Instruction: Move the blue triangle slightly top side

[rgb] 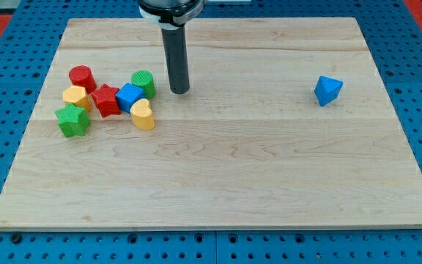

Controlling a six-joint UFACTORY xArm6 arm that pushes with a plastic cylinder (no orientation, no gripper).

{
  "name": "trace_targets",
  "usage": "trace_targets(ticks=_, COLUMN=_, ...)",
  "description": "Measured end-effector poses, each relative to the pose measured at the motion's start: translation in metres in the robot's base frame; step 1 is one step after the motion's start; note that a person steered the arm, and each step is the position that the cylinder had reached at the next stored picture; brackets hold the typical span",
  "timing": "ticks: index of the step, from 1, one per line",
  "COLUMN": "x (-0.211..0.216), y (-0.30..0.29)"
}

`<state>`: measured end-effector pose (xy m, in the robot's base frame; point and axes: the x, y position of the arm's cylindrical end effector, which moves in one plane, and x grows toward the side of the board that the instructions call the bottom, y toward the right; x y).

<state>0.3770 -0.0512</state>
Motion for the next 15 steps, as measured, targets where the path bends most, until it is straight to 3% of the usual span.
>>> trace_targets(ticks=2, x=0.019, y=0.057)
trace_targets(ticks=3, x=0.056, y=0.158)
trace_targets(ticks=4, x=0.04, y=0.249)
trace_targets(ticks=9, x=0.029, y=0.258)
trace_targets(ticks=11, x=0.013, y=0.258)
trace_targets(ticks=12, x=0.004, y=0.214)
trace_targets(ticks=13, x=-0.034, y=0.206)
trace_targets(ticks=14, x=0.001, y=0.234)
trace_targets(ticks=15, x=0.097, y=0.245)
